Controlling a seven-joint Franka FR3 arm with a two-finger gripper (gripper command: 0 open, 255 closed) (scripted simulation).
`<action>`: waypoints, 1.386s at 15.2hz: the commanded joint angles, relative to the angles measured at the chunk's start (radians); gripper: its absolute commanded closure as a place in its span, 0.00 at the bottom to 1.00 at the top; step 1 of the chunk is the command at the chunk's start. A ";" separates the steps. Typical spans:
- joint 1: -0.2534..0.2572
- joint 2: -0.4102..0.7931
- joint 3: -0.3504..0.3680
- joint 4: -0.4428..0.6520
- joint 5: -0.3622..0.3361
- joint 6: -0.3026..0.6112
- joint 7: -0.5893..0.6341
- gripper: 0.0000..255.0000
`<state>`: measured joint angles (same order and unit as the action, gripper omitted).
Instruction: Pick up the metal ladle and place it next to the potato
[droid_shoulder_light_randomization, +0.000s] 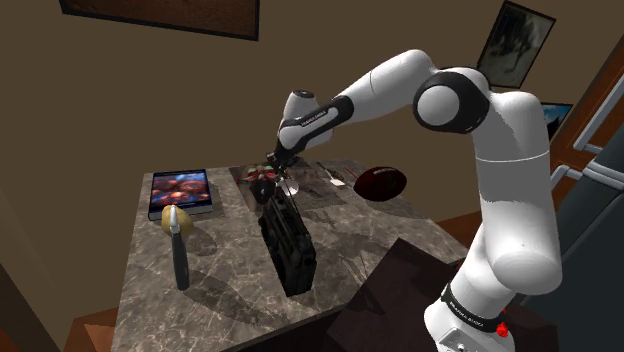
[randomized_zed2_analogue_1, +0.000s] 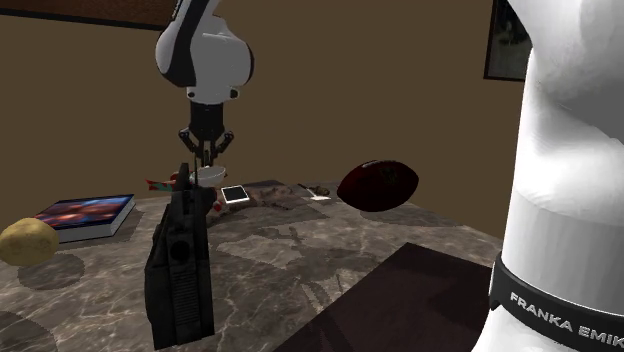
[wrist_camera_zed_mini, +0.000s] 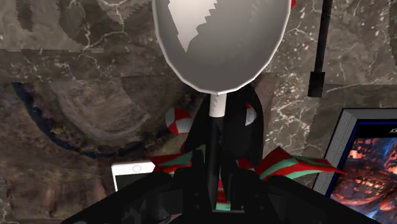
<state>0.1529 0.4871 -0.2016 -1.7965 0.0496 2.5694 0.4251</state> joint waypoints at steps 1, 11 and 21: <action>0.030 0.035 0.000 0.060 -0.010 -0.028 0.045 1.00; 0.143 0.280 0.011 0.480 -0.033 -0.218 0.217 1.00; 0.161 0.429 0.018 0.648 -0.033 -0.241 0.263 1.00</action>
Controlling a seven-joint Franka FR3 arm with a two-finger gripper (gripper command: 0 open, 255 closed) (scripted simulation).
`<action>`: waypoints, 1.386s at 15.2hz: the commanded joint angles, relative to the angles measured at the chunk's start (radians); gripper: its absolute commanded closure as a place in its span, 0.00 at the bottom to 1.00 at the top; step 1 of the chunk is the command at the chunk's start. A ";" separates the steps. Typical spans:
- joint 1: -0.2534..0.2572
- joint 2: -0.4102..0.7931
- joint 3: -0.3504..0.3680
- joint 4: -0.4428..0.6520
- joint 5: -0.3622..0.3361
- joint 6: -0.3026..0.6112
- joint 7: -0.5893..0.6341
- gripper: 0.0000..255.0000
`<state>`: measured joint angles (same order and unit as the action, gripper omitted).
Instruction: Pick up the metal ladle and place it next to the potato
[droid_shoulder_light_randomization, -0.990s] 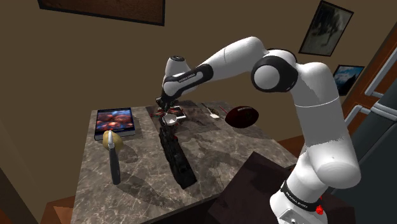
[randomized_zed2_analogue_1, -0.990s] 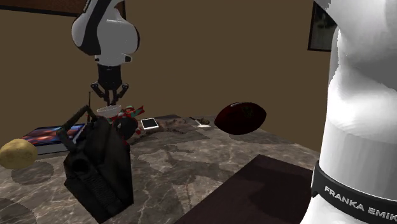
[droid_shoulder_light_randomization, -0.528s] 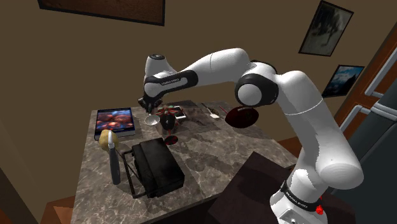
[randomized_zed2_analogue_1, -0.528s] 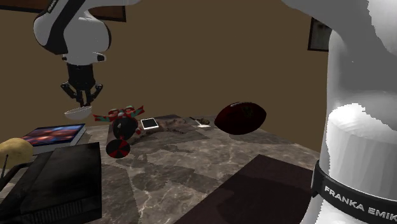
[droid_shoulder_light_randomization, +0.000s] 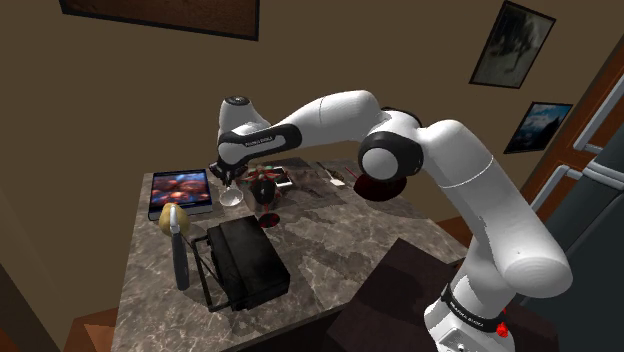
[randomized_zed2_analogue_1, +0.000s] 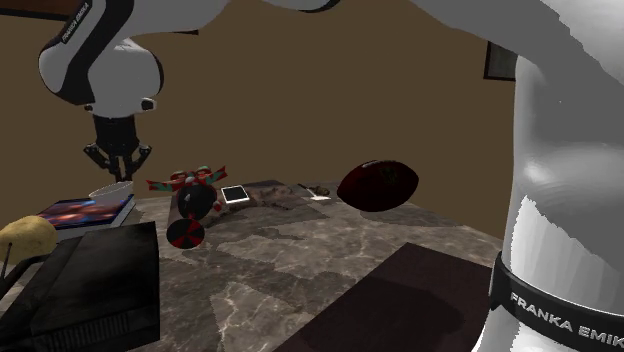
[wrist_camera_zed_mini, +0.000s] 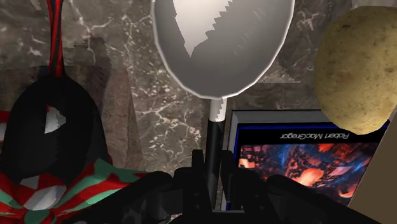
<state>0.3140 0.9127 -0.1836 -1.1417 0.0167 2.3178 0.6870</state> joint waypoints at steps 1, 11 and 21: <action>0.000 0.010 0.001 -0.009 0.000 0.019 0.002 1.00; -0.004 0.091 0.005 -0.003 0.004 0.094 0.009 1.00; -0.011 0.191 0.010 0.039 0.008 0.151 0.018 1.00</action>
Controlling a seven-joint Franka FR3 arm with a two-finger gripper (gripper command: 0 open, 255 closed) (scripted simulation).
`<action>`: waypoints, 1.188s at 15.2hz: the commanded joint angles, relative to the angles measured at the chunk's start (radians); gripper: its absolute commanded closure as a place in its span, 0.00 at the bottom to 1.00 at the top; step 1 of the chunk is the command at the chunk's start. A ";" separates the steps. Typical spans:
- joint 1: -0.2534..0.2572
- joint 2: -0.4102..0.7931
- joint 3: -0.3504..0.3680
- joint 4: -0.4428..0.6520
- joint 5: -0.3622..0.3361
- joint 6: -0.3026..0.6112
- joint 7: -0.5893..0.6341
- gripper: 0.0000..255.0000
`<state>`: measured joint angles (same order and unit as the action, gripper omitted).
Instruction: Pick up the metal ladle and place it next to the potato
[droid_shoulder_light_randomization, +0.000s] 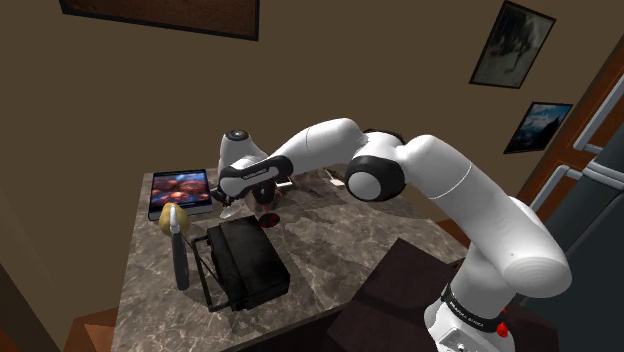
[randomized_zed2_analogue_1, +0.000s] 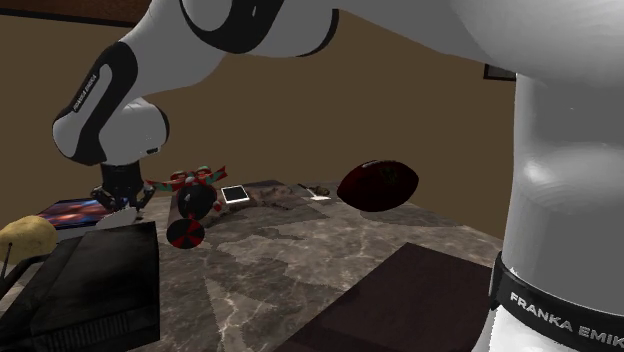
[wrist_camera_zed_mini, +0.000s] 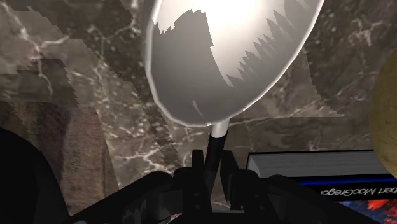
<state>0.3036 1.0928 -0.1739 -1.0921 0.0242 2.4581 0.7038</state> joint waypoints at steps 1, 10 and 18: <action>-0.001 0.019 0.001 -0.007 0.000 0.015 0.002 1.00; 0.000 0.016 0.001 -0.013 0.000 0.018 0.001 0.00; 0.020 -0.101 -0.007 -0.127 -0.005 0.014 0.003 0.00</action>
